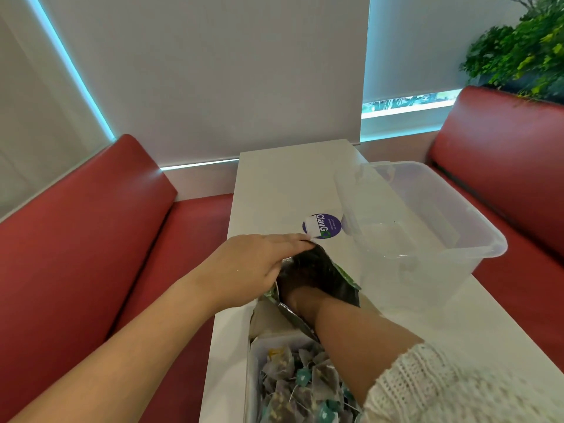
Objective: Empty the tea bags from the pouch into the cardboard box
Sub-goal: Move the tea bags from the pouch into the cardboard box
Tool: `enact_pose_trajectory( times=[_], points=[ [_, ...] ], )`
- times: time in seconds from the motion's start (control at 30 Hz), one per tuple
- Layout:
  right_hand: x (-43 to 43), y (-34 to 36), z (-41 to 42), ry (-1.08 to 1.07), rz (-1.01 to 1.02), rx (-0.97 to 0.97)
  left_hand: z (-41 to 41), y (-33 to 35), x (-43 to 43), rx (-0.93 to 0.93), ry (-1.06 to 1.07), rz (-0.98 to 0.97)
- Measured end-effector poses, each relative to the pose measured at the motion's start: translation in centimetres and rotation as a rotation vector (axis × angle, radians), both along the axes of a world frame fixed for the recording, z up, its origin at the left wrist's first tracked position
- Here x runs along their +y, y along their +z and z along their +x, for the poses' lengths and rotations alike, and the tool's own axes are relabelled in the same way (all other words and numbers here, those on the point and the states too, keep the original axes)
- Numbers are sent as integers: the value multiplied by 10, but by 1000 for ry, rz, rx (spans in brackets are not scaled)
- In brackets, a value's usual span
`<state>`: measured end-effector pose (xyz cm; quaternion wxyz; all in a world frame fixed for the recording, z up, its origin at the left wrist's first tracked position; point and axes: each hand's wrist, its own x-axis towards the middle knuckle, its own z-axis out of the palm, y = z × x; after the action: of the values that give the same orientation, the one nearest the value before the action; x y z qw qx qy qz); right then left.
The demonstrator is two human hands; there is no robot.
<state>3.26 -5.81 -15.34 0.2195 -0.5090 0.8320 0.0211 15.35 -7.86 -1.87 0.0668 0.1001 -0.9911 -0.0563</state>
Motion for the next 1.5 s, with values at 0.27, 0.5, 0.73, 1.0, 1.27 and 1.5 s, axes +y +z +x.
enact_pose_trajectory(
  times=[0.27, 0.5, 0.73, 1.0, 1.27, 1.5],
  points=[
    [-1, 28, 1, 23, -136, 62, -2, -3, -2, 36, -6, -55],
    [75, 65, -1, 217, -420, 93, -7, -15, -9, -5, 62, -106],
    [162, 70, 5, 335, -788, -29, -14, -24, -8, -14, 99, -141],
    [206, 32, 12, 421, -703, 24, -12, -22, -8, 28, 105, -138],
    [193, -12, -4, 412, -290, 139, -11, -22, -4, 48, 87, -126],
    [206, 35, -11, 473, -119, 63, -8, -20, -3, 73, 79, -123]
  ],
)
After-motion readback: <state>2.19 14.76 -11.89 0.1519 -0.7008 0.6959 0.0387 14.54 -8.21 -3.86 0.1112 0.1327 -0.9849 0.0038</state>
